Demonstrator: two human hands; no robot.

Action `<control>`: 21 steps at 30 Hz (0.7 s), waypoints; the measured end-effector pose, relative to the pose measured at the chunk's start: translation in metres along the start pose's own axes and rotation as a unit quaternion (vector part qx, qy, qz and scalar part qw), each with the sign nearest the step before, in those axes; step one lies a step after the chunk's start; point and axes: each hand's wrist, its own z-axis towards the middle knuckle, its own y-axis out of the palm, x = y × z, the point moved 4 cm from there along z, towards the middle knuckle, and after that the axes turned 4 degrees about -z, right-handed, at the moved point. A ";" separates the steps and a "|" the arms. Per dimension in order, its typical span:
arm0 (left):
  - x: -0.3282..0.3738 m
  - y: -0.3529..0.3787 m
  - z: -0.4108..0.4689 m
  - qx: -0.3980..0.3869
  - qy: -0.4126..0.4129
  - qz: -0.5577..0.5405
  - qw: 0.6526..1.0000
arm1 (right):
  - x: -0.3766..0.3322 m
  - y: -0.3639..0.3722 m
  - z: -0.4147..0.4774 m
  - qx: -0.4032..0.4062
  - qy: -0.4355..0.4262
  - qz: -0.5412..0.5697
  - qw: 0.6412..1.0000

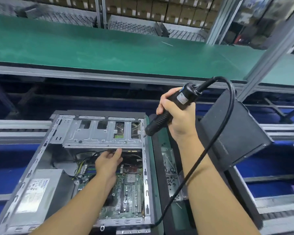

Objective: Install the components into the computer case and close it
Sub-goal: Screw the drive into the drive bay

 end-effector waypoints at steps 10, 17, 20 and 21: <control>-0.005 0.044 -0.068 0.130 0.206 0.156 0.957 | -0.034 -0.077 -0.024 -0.012 -0.008 0.024 1.000; -0.032 0.129 -0.105 -0.084 0.276 0.364 0.886 | -0.025 -0.136 -0.048 -0.009 0.023 0.050 0.998; -0.064 0.151 -0.098 -0.141 0.223 0.474 0.840 | -0.015 -0.160 -0.061 -0.008 0.037 0.050 0.998; -0.074 0.154 -0.095 -0.147 0.215 0.512 0.819 | -0.011 -0.168 -0.066 -0.007 0.044 0.052 0.998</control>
